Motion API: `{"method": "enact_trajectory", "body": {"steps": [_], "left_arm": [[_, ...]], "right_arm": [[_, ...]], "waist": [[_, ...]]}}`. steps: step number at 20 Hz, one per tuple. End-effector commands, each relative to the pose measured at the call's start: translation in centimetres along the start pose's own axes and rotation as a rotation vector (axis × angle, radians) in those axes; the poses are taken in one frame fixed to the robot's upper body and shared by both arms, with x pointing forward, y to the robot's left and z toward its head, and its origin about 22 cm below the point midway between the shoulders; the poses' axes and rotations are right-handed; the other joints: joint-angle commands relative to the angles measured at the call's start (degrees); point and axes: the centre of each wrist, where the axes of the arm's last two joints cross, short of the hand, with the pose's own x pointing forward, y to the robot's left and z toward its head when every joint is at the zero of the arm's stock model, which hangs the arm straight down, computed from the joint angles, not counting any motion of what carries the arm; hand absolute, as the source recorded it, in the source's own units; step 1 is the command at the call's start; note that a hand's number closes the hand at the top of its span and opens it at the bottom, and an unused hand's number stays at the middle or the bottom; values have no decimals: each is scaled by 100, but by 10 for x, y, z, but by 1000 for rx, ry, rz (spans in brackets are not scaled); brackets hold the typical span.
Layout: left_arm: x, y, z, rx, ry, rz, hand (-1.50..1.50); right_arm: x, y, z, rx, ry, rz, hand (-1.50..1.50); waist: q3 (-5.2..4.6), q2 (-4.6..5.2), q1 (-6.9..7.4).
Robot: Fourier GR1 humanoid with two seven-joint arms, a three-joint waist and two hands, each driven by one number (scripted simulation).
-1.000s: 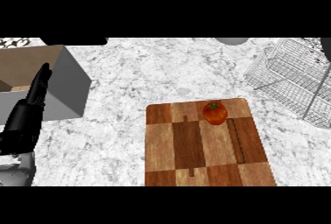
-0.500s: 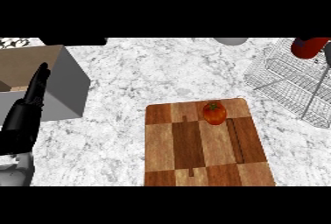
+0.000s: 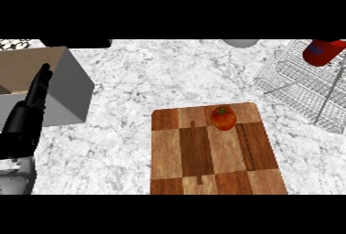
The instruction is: Pick the can from the cutting board and place it in the tiered basket
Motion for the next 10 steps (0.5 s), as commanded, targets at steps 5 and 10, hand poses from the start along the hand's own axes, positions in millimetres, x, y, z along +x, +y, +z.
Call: {"method": "enact_trajectory", "body": {"steps": [5,10], "left_arm": [[-36,-4,15,-11,228,12,0],[-49,8,25,20,265,-11,0]], "right_arm": [[-1,-39,-7,-174,-10,-94,-150],[-11,-68,-11,-154,113,-183,-150]], "waist": [[-99,74,-128],[-104,20,-317]]}}
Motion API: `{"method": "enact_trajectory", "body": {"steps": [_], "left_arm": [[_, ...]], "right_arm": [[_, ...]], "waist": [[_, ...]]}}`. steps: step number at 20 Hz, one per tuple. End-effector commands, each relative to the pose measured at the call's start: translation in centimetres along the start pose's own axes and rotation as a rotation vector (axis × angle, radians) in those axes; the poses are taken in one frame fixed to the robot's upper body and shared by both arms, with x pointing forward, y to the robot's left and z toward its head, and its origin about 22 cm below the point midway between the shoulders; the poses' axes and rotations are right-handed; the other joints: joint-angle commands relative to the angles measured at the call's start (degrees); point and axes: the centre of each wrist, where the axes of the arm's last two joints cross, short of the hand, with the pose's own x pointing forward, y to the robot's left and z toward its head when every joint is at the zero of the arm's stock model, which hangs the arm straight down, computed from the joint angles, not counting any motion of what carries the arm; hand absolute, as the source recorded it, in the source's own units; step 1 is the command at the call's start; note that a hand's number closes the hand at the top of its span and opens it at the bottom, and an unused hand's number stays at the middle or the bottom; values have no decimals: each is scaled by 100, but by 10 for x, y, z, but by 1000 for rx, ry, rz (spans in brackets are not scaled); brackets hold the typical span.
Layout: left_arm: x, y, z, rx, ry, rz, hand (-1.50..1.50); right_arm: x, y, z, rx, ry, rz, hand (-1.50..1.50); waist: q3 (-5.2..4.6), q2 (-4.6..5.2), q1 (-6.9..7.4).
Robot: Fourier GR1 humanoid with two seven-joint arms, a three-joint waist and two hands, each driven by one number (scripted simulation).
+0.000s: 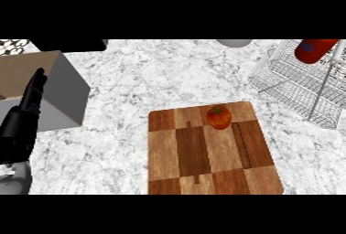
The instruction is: Pick the can from the cutting board and place it in the tiered basket
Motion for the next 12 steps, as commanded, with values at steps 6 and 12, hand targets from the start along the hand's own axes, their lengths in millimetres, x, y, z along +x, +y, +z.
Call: {"method": "enact_trajectory", "body": {"steps": [6,12], "left_arm": [[-45,6,27,10,258,-13,0],[-44,15,42,45,273,-31,0]], "right_arm": [[-38,-39,1,65,123,-97,-150],[-63,-88,14,56,47,-182,-150]], "waist": [[-119,18,-352],[-118,-34,-474]]}}
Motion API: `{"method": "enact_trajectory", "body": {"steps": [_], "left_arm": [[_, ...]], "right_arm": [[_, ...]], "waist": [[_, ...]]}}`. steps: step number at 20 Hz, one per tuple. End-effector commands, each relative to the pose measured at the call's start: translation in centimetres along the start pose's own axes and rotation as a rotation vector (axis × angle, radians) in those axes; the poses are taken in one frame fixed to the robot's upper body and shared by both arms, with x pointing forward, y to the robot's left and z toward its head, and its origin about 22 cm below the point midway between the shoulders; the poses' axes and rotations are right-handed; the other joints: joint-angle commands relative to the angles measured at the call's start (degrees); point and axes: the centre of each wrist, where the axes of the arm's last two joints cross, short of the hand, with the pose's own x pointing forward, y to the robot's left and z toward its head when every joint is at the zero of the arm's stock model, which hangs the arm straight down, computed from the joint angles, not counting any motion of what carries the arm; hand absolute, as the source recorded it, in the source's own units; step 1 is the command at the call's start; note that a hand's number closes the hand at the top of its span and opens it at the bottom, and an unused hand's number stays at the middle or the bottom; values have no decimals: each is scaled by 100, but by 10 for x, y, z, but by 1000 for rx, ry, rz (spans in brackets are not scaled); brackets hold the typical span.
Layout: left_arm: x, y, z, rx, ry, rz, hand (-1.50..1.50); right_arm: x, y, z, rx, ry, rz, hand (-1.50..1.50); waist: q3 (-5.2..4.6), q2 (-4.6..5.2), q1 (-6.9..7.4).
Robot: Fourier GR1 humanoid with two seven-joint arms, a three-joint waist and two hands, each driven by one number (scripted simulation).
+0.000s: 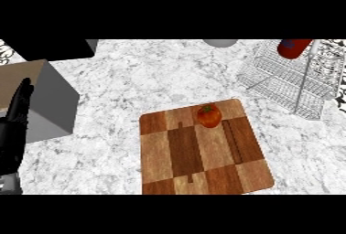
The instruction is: Pick the can from the cutting board and place it in the tiered basket
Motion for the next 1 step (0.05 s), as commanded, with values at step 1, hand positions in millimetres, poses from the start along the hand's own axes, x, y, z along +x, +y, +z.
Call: {"method": "enact_trajectory", "body": {"steps": [1], "left_arm": [[-32,-3,17,-21,206,3,0]], "right_arm": [[-22,-36,10,8,-22,-46,-150]], "waist": [[-104,81,-158]]}}
